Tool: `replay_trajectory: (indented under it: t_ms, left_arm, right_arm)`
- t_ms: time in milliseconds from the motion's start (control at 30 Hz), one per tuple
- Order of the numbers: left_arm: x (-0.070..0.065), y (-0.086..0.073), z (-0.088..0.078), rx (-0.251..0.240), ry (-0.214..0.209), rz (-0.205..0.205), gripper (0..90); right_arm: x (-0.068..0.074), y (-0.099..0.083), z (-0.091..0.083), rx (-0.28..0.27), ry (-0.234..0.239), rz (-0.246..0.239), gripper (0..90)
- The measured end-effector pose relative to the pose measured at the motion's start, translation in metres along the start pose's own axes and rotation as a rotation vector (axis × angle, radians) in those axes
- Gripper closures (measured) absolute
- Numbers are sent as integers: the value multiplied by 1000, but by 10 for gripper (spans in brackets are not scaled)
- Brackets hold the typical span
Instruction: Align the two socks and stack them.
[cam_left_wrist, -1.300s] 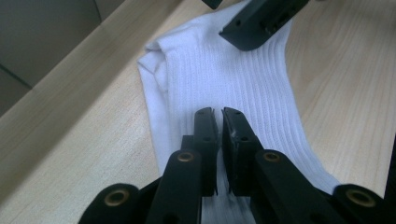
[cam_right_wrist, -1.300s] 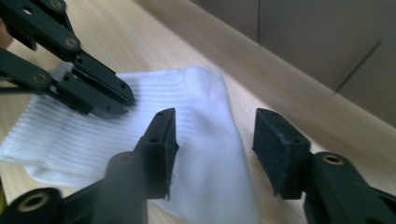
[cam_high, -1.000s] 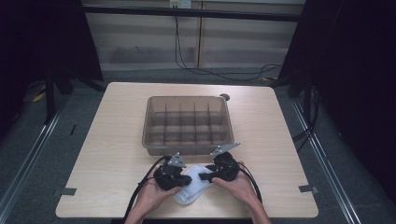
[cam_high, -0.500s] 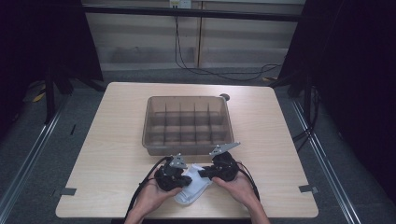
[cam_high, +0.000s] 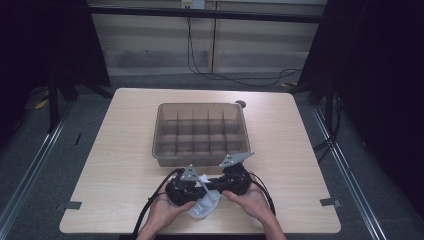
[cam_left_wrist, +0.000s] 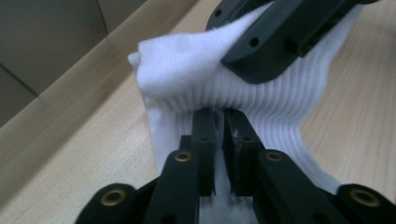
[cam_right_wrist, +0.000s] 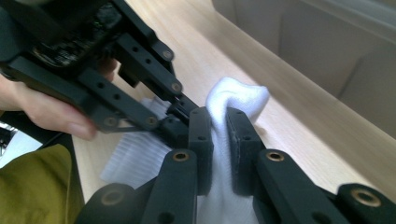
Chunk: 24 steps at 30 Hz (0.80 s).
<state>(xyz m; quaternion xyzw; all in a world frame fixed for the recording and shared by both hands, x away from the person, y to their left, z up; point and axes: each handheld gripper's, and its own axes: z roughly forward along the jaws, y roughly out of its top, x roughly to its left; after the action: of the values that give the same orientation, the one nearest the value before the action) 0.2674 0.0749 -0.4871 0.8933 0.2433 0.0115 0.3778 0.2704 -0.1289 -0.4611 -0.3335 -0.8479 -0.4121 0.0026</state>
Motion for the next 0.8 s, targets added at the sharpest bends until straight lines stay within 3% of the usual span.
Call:
replay_trajectory:
  t_ms: [33,100,400,600,667,700,800]
  left_arm:
    - [-1,0,-4,-8,5,6,708]
    - [-2,0,-11,-12,30,13,691]
    - [0,-10,-42,-49,54,5,661]
    - [2,-15,-45,-41,51,-1,675]
    - [-3,-15,-39,0,102,22,690]
    - [-3,-15,-34,2,69,23,707]
    - [-7,-15,-24,17,56,33,739]
  right_arm:
    - [-2,-1,-3,-4,-5,5,817]
    - [-4,-3,-5,-7,-8,9,817]
    - [-17,-11,-16,-4,-55,37,818]
    - [-28,-17,-31,-16,-102,63,818]
    - [-32,-18,-37,-26,-114,74,818]
    - [-33,-19,-40,-32,-121,73,818]
    - [-35,-21,-48,-57,-139,82,817]
